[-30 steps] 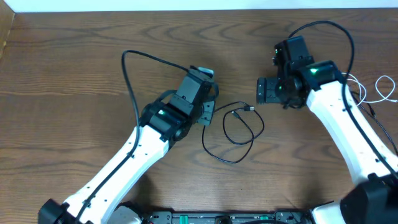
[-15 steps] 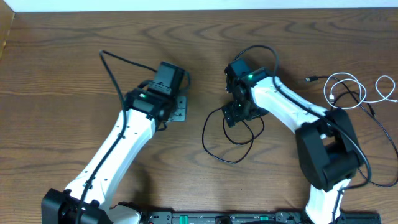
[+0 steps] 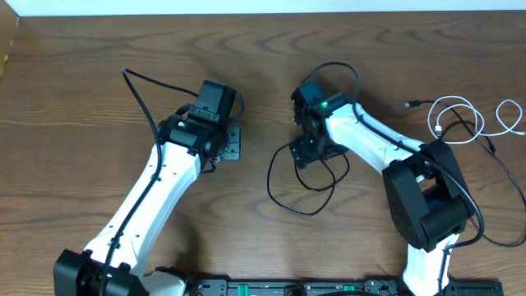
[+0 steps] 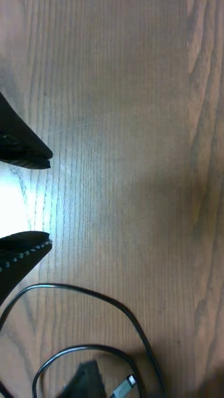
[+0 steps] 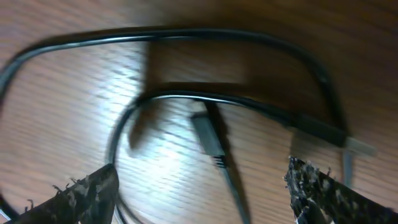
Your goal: Untangle cables
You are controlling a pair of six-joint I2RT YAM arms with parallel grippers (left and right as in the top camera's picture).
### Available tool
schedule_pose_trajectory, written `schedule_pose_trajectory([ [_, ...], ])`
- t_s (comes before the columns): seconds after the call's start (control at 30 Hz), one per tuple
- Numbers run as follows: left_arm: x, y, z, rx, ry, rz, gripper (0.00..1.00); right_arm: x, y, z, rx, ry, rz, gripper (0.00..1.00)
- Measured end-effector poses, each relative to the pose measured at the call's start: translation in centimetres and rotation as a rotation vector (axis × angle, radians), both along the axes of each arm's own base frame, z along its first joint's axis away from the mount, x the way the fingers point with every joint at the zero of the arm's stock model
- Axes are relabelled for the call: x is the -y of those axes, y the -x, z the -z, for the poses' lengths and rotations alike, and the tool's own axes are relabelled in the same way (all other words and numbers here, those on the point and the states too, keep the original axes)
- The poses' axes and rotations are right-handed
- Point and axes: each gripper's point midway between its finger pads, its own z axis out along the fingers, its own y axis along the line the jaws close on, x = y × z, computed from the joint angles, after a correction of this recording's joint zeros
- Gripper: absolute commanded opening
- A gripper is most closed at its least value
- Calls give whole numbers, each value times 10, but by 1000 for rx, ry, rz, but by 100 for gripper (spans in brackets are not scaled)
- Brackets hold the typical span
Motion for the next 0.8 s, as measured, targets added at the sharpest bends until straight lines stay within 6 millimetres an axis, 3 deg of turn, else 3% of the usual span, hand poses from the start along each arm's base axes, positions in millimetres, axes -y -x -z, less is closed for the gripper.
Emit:
schedule_pose_trajectory([
  [0.17, 1, 0, 0, -3, 6, 2, 40, -6, 10, 9, -1, 4, -28, 75],
  [0.27, 1, 1, 0, -3, 6, 2, 41, -5, 9, 10, 14, 6, -26, 66],
  [0.4, 1, 0, 0, -3, 6, 2, 41, -1, 8, 11, 26, 25, -24, 23],
  [0.5, 1, 1, 0, -3, 6, 2, 41, 2, 7, 11, 29, 33, -16, 4],
  [0.8, 1, 1, 0, -6, 5, 2, 41, 2, 8, 11, 28, 32, -18, 1],
])
